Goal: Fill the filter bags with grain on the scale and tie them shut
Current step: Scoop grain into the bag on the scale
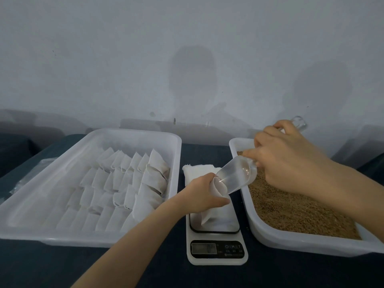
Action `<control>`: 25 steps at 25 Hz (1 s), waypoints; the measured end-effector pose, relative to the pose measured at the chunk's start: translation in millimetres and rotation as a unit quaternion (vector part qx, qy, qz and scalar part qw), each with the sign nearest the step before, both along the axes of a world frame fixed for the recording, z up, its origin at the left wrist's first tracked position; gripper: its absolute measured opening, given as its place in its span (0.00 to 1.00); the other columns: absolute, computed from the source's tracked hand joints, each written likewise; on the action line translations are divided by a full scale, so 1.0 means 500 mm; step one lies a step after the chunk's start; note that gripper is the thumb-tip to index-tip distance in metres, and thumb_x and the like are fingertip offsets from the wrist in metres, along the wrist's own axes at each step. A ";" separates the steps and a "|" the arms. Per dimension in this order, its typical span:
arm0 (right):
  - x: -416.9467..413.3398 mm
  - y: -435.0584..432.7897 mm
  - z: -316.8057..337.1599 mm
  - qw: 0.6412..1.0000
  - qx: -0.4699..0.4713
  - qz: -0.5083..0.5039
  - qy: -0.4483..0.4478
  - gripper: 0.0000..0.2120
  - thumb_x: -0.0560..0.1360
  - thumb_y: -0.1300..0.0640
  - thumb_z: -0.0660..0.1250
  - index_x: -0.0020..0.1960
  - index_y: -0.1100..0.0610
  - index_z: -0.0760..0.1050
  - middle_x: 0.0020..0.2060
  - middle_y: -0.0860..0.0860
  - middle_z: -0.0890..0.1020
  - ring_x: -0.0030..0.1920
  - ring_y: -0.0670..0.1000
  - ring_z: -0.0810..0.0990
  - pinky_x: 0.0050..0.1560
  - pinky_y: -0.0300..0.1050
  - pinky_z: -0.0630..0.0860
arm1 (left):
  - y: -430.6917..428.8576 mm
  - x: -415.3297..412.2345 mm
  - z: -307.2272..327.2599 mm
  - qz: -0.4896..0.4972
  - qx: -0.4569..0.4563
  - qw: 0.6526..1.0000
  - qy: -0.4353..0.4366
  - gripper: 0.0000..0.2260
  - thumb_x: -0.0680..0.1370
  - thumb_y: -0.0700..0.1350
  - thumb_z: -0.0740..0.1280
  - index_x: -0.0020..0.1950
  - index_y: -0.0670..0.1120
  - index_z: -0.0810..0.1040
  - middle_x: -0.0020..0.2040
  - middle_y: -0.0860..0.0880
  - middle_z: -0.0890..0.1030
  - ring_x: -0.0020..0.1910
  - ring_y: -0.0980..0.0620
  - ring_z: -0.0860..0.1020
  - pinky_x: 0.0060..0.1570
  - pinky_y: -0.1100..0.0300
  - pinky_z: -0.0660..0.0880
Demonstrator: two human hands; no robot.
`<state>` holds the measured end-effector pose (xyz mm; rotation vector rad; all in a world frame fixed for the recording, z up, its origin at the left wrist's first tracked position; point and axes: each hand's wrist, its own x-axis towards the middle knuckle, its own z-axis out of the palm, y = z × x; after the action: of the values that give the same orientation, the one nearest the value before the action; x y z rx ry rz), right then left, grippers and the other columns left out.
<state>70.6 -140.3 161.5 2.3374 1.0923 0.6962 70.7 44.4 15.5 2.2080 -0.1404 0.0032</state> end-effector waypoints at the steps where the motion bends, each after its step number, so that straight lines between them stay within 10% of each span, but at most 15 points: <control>1: -0.005 0.000 0.000 1.000 0.001 0.015 -0.027 0.19 0.66 0.62 0.57 0.50 0.48 0.79 0.42 0.50 0.76 0.48 0.54 0.74 0.58 0.50 0.54 | 0.000 0.000 0.001 0.000 -0.007 1.000 0.001 0.21 0.71 0.55 0.73 0.57 0.56 0.67 0.48 0.60 0.73 0.47 0.59 0.75 0.41 0.68 0.72; 9: 0.013 -0.035 0.005 0.994 0.068 0.044 -0.072 0.21 0.55 0.69 0.69 0.46 0.56 0.83 0.37 0.56 0.80 0.42 0.59 0.78 0.57 0.55 0.58 | 0.006 0.001 -0.002 0.003 -0.039 0.999 0.016 0.18 0.72 0.52 0.71 0.59 0.53 0.72 0.50 0.54 0.78 0.48 0.56 0.78 0.46 0.63 0.76; 16: 0.126 -0.176 -0.041 0.973 0.043 -0.225 -0.011 0.21 0.74 0.52 0.65 0.65 0.37 0.69 0.50 0.43 0.77 0.54 0.46 0.73 0.62 0.49 0.56 | 0.008 0.004 -0.006 0.012 -0.031 0.999 0.028 0.19 0.72 0.53 0.71 0.61 0.54 0.71 0.54 0.53 0.77 0.50 0.54 0.77 0.48 0.62 0.76; 25: 0.180 -0.228 -0.207 0.952 0.067 -0.283 0.099 0.20 0.75 0.53 0.62 0.64 0.37 0.69 0.55 0.45 0.75 0.60 0.47 0.70 0.64 0.50 0.57 | 0.003 -0.001 0.003 0.018 -0.016 0.999 0.027 0.18 0.73 0.52 0.71 0.61 0.53 0.72 0.53 0.53 0.77 0.49 0.54 0.77 0.45 0.63 0.74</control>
<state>160.8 -254.2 57.9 2.6951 0.4021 0.3305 70.1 46.0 17.2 2.1758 -0.0703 -0.0351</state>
